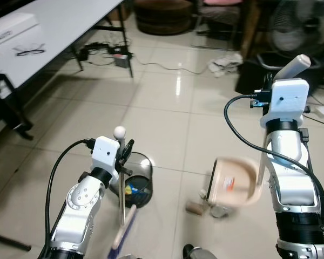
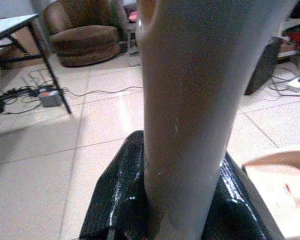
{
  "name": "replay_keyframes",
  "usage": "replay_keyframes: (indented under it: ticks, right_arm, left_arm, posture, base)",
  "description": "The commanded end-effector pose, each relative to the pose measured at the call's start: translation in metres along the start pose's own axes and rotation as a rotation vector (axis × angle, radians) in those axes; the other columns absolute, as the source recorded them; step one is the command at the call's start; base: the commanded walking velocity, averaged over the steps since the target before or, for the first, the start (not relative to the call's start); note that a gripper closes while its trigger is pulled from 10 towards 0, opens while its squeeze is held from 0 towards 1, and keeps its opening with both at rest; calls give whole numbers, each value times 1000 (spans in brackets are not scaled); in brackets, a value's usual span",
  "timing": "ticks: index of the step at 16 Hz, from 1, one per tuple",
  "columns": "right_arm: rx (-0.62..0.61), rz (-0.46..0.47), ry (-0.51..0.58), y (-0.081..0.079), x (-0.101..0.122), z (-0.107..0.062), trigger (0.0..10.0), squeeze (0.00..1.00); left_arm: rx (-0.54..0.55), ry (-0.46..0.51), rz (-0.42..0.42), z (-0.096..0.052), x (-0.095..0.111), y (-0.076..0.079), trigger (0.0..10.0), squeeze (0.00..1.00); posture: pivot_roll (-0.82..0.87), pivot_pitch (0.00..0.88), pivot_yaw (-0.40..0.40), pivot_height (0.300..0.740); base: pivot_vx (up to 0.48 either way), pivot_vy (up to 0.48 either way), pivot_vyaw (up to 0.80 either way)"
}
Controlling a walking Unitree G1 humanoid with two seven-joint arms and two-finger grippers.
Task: Sweep floor
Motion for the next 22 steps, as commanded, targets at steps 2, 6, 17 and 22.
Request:
replay_keyframes:
  ticks: [2,6,17,22]
  right_arm:
    - [48,11,15,-11,6,-8,10000,0]
    - [98,83,-120,-28,-22,-26,10000,0]
    - [110,52,-187,-30,-37,-41,10000,0]
    - [107,53,-211,-38,-45,-45,10000,0]
  left_arm:
    - [-33,-25,-21,-1,-5,3,10000,0]
    - [-53,-38,-49,-3,-7,3,10000,0]
    - [41,20,23,-5,3,-6,10000,0]
    - [53,51,39,4,10,-3,10000,0]
  posture:
    - [-24,62,60,740]
    - [-22,60,56,740]
    - [-31,39,62,740]
    - [-30,37,64,740]
  base:
    - [0,0,-800]
    - [0,0,-800]
    - [0,0,-800]
    - [215,0,-160]
Point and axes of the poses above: a point about 5 cm out from each wrist's last joint towards the gripper, its own z axis pointing out of the wrist towards the gripper, its own x axis along the axis of the wrist's last joint, y = z × x, the point moved 6 cm from there along z, pointing out of the wrist towards the gripper, and after that the axes turned 4 degrees about -z, right-handed, at the moved point
